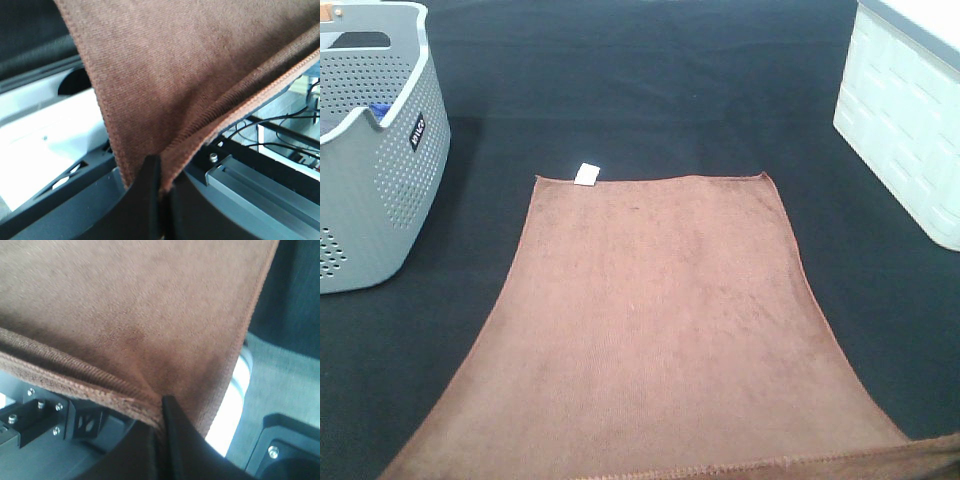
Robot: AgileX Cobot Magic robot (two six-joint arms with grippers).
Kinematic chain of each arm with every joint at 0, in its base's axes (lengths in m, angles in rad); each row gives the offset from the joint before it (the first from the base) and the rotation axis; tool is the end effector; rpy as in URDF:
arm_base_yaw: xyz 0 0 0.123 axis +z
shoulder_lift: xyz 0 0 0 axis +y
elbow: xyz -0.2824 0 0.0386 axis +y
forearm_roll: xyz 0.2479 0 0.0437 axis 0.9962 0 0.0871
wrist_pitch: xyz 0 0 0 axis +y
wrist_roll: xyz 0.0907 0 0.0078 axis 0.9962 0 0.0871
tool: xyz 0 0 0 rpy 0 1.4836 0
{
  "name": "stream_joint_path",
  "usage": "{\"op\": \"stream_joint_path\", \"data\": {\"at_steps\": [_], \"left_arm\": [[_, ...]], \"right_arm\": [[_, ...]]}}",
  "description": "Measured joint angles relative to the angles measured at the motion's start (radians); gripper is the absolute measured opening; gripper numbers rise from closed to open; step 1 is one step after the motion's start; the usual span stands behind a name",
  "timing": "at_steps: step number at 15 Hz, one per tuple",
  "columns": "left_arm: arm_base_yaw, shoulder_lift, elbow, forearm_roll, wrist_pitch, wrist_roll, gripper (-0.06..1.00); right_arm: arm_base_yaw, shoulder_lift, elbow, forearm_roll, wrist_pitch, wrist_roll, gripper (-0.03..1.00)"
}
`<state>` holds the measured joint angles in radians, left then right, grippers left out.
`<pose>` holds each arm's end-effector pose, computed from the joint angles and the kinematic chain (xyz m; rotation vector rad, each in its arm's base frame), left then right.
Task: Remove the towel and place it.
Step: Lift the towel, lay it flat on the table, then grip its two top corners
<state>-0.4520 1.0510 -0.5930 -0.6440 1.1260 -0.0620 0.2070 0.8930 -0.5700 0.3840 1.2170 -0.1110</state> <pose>0.1111 -0.1088 0.2414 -0.1856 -2.9242 0.8883 0.1050 0.0548 0.2456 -0.3060 2.9750 0.5642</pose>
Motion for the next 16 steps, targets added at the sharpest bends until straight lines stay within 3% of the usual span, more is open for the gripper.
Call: {"op": "stream_joint_path", "data": {"at_steps": [9, 11, 16], "left_arm": [[-0.003, 0.280, 0.000, 0.005, -0.004, 0.062, 0.00], [-0.058, 0.345, 0.000, 0.027, -0.048, 0.079, 0.00], [-0.131, 0.510, -0.038, 0.047, -0.096, 0.079, 0.00]], "right_arm": [[-0.007, 0.304, 0.021, 0.036, -0.019, -0.052, 0.01], [-0.009, 0.369, 0.024, 0.050, -0.082, -0.073, 0.01], [-0.010, 0.525, 0.026, 0.038, -0.097, -0.105, 0.01]]}}
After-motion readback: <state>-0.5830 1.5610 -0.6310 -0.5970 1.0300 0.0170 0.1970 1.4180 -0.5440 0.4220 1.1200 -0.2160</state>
